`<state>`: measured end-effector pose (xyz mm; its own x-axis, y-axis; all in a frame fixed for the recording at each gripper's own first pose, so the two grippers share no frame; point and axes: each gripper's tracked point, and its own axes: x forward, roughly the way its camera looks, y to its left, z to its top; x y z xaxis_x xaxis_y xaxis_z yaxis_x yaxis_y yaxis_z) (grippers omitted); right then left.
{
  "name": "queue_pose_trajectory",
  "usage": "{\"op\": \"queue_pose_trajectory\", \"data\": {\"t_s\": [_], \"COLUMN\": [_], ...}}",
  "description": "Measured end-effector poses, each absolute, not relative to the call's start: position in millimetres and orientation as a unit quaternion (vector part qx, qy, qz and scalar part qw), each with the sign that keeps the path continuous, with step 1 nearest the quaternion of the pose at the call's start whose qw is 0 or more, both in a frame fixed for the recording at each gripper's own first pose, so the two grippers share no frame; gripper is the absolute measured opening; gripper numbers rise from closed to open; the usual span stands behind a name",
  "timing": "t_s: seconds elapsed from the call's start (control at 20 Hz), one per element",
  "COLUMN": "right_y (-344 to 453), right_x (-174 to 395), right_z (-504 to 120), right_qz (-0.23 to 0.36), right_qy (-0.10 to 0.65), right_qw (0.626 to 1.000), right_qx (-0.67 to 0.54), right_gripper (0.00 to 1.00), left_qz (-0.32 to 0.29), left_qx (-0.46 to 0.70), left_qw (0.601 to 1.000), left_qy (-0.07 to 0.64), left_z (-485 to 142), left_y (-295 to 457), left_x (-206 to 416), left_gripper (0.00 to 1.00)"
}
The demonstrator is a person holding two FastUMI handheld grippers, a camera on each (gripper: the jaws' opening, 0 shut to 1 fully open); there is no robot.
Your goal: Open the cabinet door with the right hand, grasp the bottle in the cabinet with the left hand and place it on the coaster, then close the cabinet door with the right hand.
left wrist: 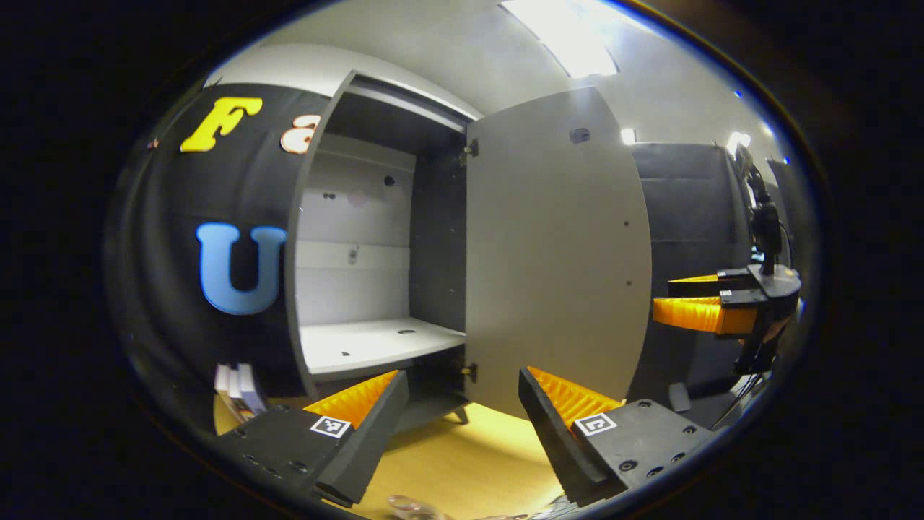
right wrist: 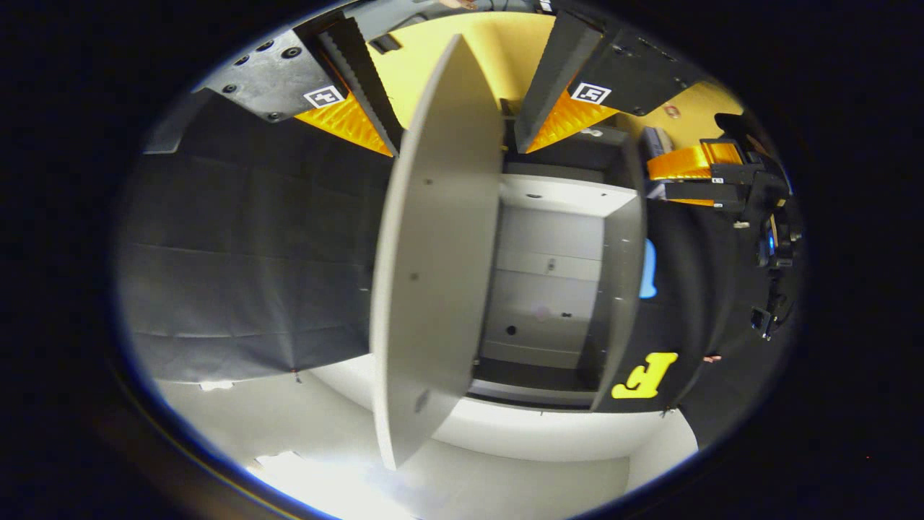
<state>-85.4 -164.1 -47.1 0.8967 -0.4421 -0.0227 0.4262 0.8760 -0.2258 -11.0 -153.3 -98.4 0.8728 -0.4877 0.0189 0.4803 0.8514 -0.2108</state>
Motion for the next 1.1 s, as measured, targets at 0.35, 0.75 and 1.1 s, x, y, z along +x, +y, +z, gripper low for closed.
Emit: {"op": "queue_pose_trajectory", "data": {"t_s": [0.35,0.75,1.1], "right_y": [-231.6,-255.4,-243.2], "right_x": [-80.4,-62.9,-56.8], "right_z": [-5.2,2.6,-0.4], "right_qz": [-0.21,-0.136,-0.071], "right_qy": [-0.013,-0.026,-0.023], "right_qw": [0.971,0.987,0.996], "right_qx": [-0.114,-0.085,-0.059], "right_gripper": [0.97,0.97,0.93], "left_qz": [-0.227,-0.187,-0.167], "left_qx": [-0.076,-0.09,-0.073], "left_qw": [0.971,0.978,0.983], "left_qy": [-0.005,0.009,0.017], "left_z": [-80.6,-81.2,-88.9], "left_y": [-205.1,-230.9,-224.3], "left_x": [33.0,54.9,56.1], "left_gripper": [0.96,0.96,0.96]}}
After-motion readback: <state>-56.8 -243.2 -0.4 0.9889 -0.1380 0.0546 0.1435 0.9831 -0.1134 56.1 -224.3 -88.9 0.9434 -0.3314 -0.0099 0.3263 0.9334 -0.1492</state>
